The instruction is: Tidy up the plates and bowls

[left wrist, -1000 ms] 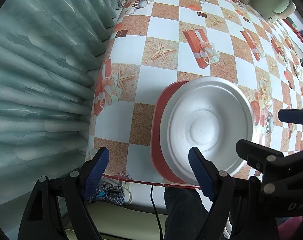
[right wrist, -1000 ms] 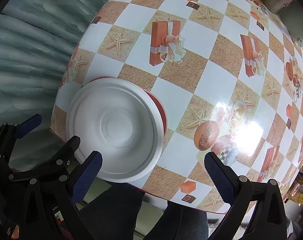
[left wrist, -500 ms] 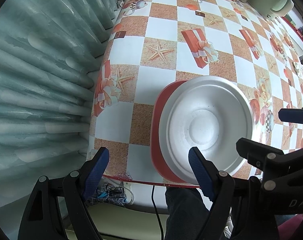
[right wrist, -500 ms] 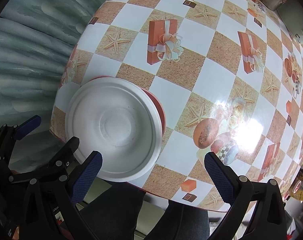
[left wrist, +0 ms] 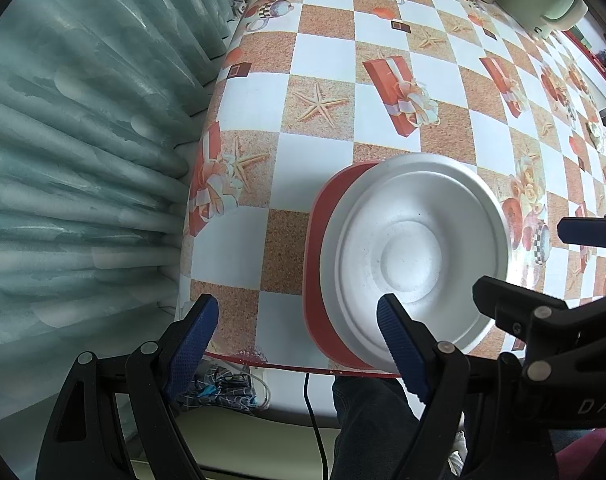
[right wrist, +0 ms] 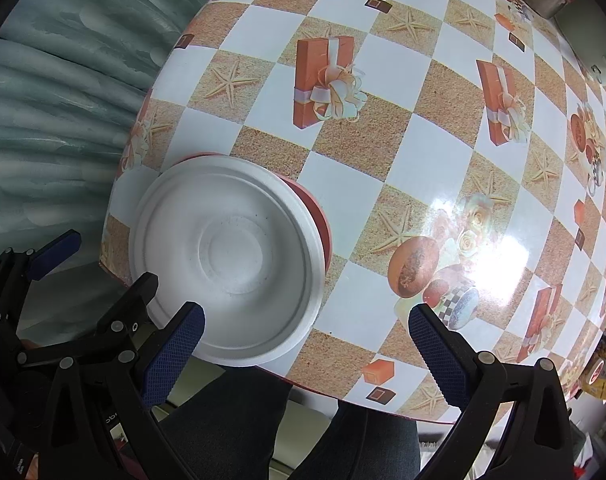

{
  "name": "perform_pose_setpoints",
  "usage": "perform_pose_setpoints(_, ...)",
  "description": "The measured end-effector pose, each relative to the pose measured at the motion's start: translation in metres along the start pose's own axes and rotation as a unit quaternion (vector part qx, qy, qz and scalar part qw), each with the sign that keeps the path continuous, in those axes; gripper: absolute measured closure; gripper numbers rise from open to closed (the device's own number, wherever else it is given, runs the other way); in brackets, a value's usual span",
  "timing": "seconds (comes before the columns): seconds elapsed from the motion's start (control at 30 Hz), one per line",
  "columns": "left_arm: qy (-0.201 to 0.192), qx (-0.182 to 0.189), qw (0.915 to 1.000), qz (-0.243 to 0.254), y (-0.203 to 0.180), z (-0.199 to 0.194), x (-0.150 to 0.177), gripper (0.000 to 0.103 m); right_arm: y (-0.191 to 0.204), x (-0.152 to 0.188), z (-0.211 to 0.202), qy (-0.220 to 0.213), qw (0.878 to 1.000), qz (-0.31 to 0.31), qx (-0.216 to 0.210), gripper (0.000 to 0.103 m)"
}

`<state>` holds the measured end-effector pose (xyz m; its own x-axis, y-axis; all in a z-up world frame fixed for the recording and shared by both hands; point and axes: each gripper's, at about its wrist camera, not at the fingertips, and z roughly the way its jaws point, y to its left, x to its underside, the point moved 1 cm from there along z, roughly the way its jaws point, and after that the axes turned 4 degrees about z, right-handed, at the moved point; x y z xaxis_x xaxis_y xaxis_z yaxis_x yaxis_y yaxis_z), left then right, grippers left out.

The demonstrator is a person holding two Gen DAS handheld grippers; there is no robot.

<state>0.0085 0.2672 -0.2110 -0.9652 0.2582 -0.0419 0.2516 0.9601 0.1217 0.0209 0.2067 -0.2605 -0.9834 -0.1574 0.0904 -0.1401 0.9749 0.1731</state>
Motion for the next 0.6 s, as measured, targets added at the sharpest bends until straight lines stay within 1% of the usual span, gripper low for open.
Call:
perform_pose_setpoints(0.47,0.007,-0.003,0.9999,0.007,-0.0012,0.0060,-0.0054,0.019,-0.0010,-0.0035,0.0036,0.006,1.000,-0.002,-0.004,0.000)
perform_pose_setpoints(0.53,-0.002,-0.002,1.0000,0.007,-0.0008,0.0043,-0.0064,0.019,-0.0020,-0.0042,0.0030,0.005,1.000,0.001,-0.007,0.000)
perform_pose_setpoints(0.6,-0.013,0.008,0.9999,0.003,0.0016,0.0000,-0.0077,0.019,-0.0043,-0.0067,0.0010,0.003,1.000,0.005,-0.011,0.000)
